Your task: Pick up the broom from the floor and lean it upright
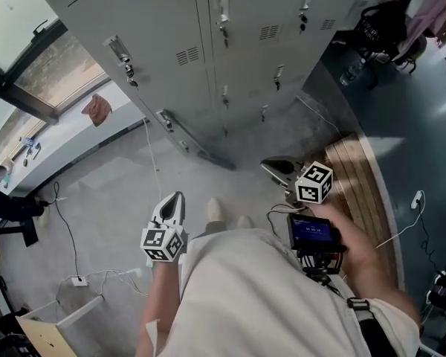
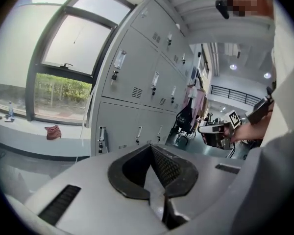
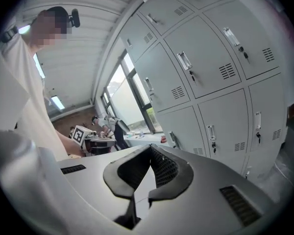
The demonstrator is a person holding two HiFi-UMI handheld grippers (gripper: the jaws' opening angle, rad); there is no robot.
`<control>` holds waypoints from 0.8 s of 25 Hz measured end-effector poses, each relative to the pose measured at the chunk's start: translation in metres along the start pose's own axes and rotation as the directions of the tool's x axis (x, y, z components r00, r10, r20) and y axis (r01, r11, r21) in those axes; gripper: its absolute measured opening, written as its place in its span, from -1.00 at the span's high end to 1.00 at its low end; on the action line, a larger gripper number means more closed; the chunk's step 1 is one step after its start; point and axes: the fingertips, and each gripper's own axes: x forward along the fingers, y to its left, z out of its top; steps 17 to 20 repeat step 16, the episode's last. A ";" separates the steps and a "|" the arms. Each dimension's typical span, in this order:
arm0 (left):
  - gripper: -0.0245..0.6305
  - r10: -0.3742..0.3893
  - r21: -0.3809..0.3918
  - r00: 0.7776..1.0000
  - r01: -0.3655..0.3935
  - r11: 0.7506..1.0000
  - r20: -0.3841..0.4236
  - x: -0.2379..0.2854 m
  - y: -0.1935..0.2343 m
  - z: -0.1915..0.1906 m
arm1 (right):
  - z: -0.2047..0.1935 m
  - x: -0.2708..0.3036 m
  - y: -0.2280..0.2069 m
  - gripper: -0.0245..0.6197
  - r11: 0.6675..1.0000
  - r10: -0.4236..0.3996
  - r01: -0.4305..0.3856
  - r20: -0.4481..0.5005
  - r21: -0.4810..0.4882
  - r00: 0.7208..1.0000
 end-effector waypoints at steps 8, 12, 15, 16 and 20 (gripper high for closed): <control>0.91 0.024 0.032 0.999 -0.025 0.999 0.030 -0.025 -0.031 -0.008 | -0.018 -0.012 0.038 0.88 0.997 0.068 -0.067 0.047 -0.028 0.997; 0.91 0.031 0.044 0.999 -0.033 0.998 0.038 -0.024 -0.042 -0.008 | -0.023 -0.018 0.043 0.88 0.997 0.072 -0.071 0.053 -0.030 0.996; 0.91 0.027 0.049 0.999 -0.029 0.998 0.039 -0.025 -0.052 -0.011 | -0.026 -0.025 0.047 0.88 0.997 0.074 -0.072 0.049 -0.037 0.996; 0.91 0.026 0.050 0.999 -0.028 0.998 0.039 -0.025 -0.055 -0.012 | -0.027 -0.028 0.048 0.88 0.997 0.074 -0.072 0.047 -0.039 0.996; 0.91 0.026 0.050 0.999 -0.028 0.998 0.039 -0.025 -0.055 -0.012 | -0.027 -0.028 0.048 0.88 0.997 0.074 -0.072 0.047 -0.039 0.996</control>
